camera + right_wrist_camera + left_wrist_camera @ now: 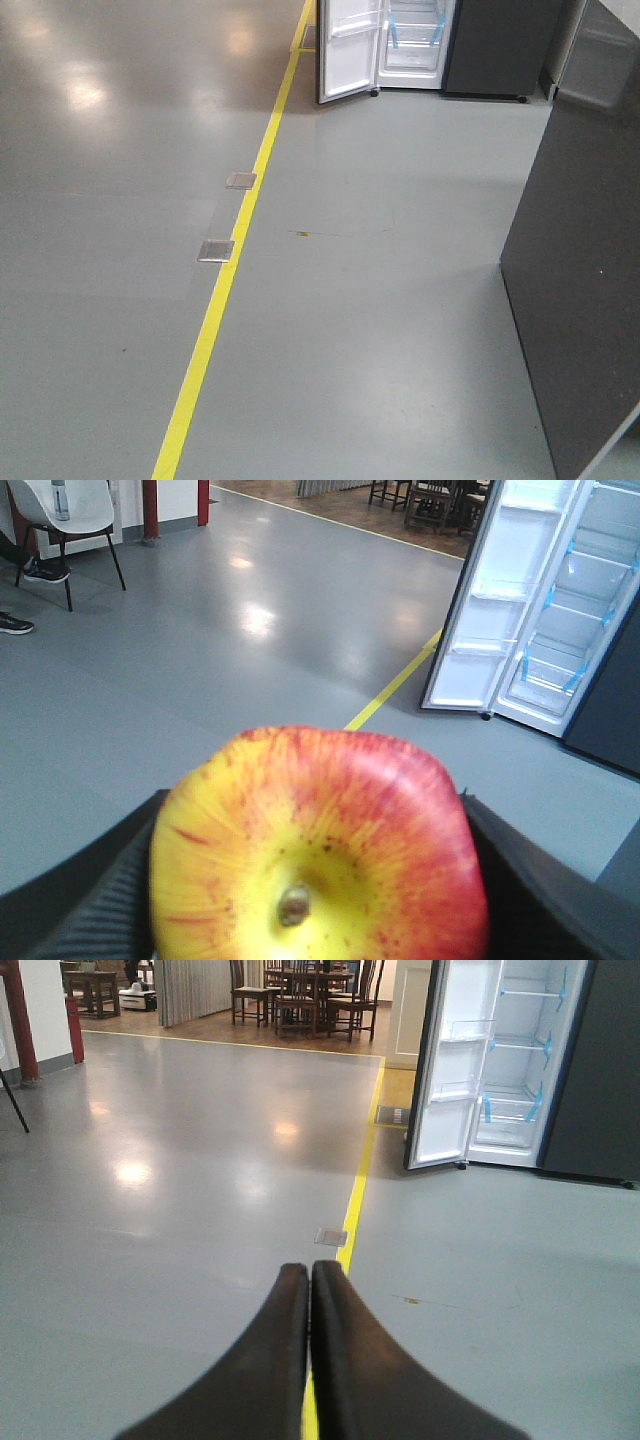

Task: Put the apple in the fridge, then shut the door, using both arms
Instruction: 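Drive the base away from the counter toward the open fridge, holding apple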

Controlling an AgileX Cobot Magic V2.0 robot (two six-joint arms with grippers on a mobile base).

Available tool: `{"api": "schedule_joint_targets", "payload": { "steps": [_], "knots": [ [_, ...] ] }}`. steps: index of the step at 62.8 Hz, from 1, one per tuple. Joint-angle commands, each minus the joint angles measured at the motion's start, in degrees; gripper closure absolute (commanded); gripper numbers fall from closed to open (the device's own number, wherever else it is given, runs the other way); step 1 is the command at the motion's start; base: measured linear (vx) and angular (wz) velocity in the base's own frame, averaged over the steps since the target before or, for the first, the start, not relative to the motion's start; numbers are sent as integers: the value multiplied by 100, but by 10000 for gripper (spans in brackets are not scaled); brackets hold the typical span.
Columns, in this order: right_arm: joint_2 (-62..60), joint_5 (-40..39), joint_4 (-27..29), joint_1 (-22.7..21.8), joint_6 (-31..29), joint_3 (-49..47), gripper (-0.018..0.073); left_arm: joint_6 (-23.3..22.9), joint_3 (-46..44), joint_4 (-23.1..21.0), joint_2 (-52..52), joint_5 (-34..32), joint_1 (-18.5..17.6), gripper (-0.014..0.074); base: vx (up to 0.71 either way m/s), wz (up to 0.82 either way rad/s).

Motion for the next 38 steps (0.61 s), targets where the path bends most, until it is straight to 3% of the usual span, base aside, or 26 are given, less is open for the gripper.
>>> {"api": "schedule_joint_targets", "payload": {
  "steps": [1, 38],
  "knots": [
    [-25, -429, 198, -25, -53, -145, 536, -41, 162, -13, -82, -450, -39, 603, 24, 0],
    [-25, -434, 205, -25, -53, -145, 536, -41, 162, -13, -82, -450, -39, 603, 26, 6]
  ]
}}
